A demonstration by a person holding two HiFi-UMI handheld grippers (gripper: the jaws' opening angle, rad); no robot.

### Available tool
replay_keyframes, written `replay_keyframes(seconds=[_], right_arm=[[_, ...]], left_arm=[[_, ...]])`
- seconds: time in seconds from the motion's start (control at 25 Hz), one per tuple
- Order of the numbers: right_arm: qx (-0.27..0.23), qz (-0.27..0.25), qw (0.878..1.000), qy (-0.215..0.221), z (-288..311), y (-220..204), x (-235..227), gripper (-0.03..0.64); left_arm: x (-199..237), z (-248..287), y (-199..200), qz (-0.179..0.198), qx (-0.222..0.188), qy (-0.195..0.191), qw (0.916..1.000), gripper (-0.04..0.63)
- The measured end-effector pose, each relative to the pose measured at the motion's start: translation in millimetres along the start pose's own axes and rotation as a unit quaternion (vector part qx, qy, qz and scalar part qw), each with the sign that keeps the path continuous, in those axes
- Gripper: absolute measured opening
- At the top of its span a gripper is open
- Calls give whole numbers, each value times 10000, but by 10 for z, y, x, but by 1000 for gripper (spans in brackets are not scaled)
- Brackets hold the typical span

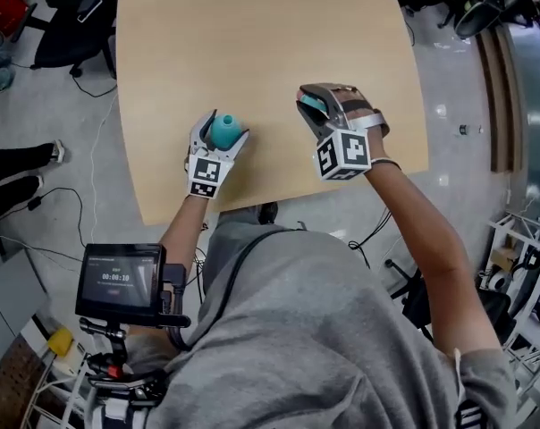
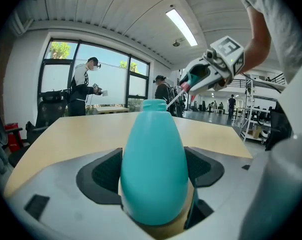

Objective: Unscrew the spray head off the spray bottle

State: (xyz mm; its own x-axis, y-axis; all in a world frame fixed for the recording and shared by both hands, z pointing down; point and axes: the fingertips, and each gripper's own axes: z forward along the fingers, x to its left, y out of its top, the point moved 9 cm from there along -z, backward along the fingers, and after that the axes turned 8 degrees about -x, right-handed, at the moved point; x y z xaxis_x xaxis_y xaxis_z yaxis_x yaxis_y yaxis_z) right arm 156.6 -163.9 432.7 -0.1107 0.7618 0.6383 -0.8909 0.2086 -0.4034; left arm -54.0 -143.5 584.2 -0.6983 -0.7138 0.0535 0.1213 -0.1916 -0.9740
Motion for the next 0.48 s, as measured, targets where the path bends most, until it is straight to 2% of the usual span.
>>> replay_keyframes(seconds=[0.2, 0.36, 0.48], right_arm=[[509, -25, 9987, -32, 470, -241, 385, 133], [549, -504, 9972, 84, 761, -256, 683, 133], [543, -844, 9946, 278, 742, -210, 990, 135]], left_arm=[[-22, -57, -26, 88, -106, -141, 9998, 373], [-1, 18, -60, 165, -83, -283, 9994, 373], [-124, -48, -12, 313, -58, -378, 9988, 373]])
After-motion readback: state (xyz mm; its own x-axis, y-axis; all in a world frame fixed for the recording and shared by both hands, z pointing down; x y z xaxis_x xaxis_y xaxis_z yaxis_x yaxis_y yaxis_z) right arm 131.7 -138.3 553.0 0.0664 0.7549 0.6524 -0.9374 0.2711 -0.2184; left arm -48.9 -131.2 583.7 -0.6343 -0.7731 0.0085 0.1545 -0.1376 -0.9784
